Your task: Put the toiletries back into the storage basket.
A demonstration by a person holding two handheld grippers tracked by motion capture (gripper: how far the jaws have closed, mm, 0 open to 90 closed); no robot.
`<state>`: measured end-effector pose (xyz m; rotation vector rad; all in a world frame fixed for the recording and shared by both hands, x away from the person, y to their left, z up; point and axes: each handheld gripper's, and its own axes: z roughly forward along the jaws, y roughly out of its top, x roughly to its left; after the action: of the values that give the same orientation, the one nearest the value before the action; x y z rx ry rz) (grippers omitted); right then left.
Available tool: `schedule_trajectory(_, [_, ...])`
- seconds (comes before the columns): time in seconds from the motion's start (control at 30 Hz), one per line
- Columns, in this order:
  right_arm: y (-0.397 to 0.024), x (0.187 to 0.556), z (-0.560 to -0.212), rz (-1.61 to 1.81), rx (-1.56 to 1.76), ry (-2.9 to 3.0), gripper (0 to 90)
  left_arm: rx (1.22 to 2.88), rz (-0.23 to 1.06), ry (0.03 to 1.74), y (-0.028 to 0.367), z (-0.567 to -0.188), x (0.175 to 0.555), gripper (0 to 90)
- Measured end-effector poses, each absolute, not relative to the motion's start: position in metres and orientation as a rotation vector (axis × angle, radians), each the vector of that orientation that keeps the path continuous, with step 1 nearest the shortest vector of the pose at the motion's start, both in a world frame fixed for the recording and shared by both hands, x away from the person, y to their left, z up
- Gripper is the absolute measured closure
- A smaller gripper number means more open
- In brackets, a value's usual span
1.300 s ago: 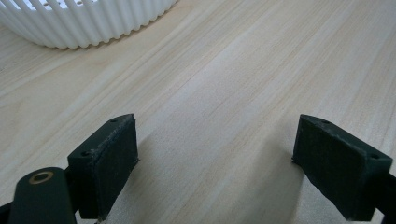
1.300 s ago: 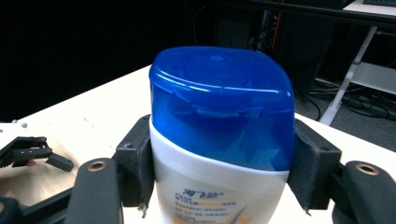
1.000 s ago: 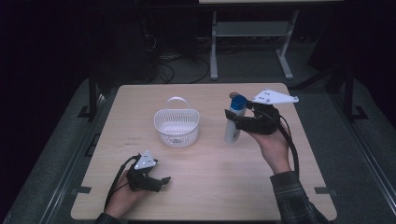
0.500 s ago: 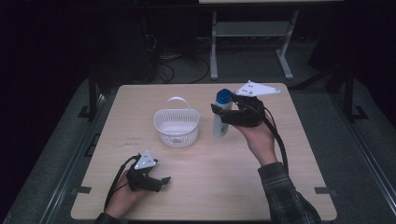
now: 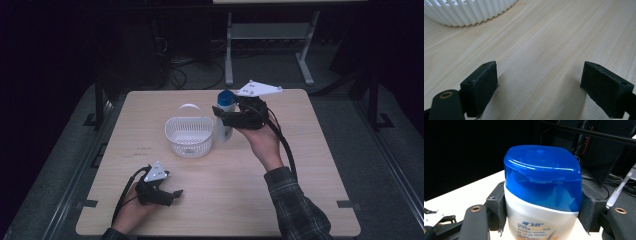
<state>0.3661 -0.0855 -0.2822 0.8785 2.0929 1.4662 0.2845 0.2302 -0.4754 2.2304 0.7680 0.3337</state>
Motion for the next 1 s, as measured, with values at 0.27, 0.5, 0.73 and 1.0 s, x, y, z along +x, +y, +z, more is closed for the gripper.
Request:
schedule_trajectory(0.27, [-0.070,0.374,-0.280,1.479,0.862,2.088,34.5,2.226,0.332,0.770,0.230,-0.476,0.284,12.9])
schedule_trajectory(0.5, [-0.059,0.381,-0.281,1.489,0.861,2.091,34.5,2.225,0.331,0.771,0.230,-0.476,0.284,12.9])
schedule_trajectory(0.73, [-0.048,0.387,-0.283,1.494,0.861,2.092,34.5,2.226,0.331,0.770,0.230,-0.476,0.284,12.9])
schedule_trajectory(1.0, [-0.037,0.394,-0.288,1.492,0.857,2.103,34.5,2.227,0.330,0.769,0.230,-0.476,0.284,12.9])
